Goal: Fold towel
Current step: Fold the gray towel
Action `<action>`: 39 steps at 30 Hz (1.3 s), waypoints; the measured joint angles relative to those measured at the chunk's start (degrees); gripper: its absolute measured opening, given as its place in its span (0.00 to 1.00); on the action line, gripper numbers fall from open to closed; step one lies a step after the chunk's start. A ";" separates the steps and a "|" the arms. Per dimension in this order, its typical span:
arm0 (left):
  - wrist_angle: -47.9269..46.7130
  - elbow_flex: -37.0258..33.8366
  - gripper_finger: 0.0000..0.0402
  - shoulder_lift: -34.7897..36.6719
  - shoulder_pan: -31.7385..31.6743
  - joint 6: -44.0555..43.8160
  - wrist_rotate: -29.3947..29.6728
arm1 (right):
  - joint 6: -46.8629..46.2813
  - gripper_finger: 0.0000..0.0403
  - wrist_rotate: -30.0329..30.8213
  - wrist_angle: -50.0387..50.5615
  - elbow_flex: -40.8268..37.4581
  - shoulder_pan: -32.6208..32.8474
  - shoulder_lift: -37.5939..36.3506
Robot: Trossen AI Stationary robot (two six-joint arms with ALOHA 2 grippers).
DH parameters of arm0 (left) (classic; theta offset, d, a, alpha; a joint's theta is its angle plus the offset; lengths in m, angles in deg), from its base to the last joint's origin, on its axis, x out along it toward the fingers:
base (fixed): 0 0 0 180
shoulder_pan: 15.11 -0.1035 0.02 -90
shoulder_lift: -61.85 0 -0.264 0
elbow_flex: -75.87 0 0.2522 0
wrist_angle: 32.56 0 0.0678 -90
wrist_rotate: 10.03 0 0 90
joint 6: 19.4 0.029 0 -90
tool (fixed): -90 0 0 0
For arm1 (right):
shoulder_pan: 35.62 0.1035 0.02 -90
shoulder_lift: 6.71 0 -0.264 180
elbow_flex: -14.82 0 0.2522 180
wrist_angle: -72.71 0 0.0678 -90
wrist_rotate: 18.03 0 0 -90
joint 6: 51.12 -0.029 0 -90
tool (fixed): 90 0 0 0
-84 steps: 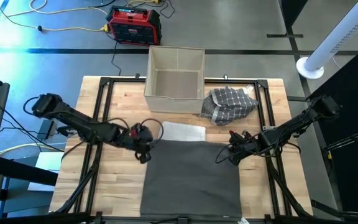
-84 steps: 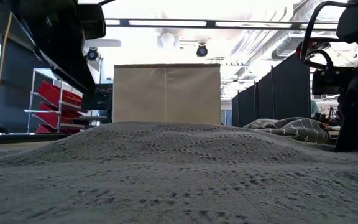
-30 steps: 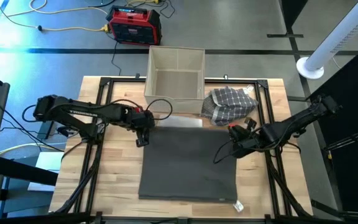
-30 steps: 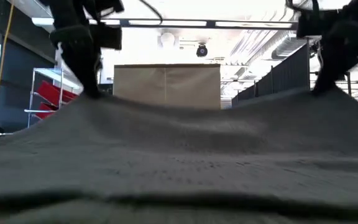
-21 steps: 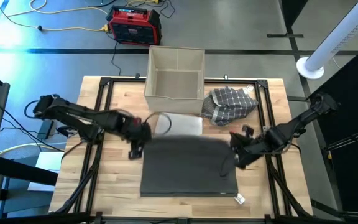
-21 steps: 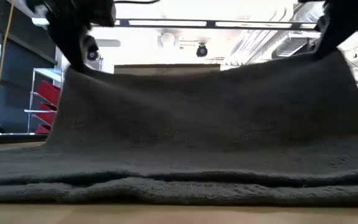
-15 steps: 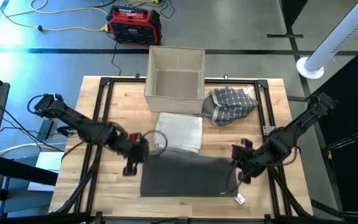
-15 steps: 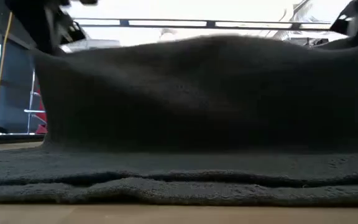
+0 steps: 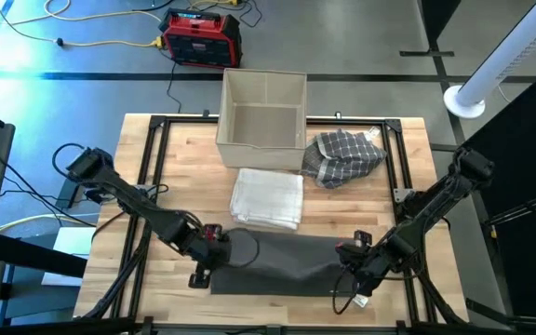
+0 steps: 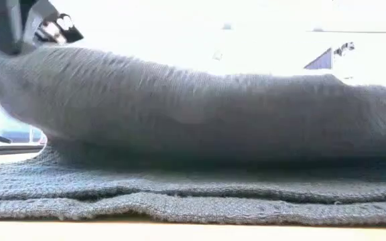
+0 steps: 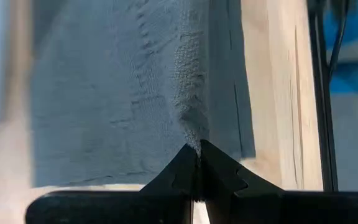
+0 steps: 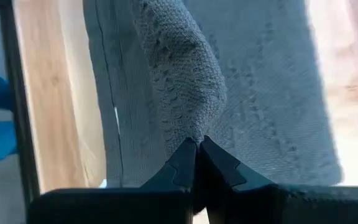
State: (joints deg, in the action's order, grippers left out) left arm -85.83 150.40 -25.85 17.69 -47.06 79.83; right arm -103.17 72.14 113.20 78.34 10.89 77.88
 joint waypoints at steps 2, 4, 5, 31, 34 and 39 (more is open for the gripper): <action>0.56 -0.01 0.01 -1.93 0.04 1.04 -2.97 | -0.31 0.00 -0.14 -0.02 0.00 0.05 0.00; 0.64 -0.01 0.01 -3.56 0.33 1.41 -5.48 | -0.42 0.02 -1.42 0.14 0.00 0.05 0.03; 0.62 -0.01 0.01 -4.20 0.39 1.67 -6.27 | -0.42 0.04 -2.50 0.13 0.00 0.05 0.28; -6.73 2.39 0.28 -2.77 -0.69 -2.61 -15.99 | -10.93 0.14 7.69 10.92 0.00 -2.31 -2.55; -3.85 2.26 0.28 -2.06 -0.77 -1.07 -6.51 | -10.64 0.03 8.17 9.49 0.02 -2.67 1.16; 7.81 -2.27 0.27 -2.99 -1.42 -0.38 0.22 | -10.74 0.01 3.52 9.59 0.01 -3.71 7.30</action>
State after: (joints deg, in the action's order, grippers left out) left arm -78.02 148.13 -28.84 16.26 -47.44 80.04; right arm -113.91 75.67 122.79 78.35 7.18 85.19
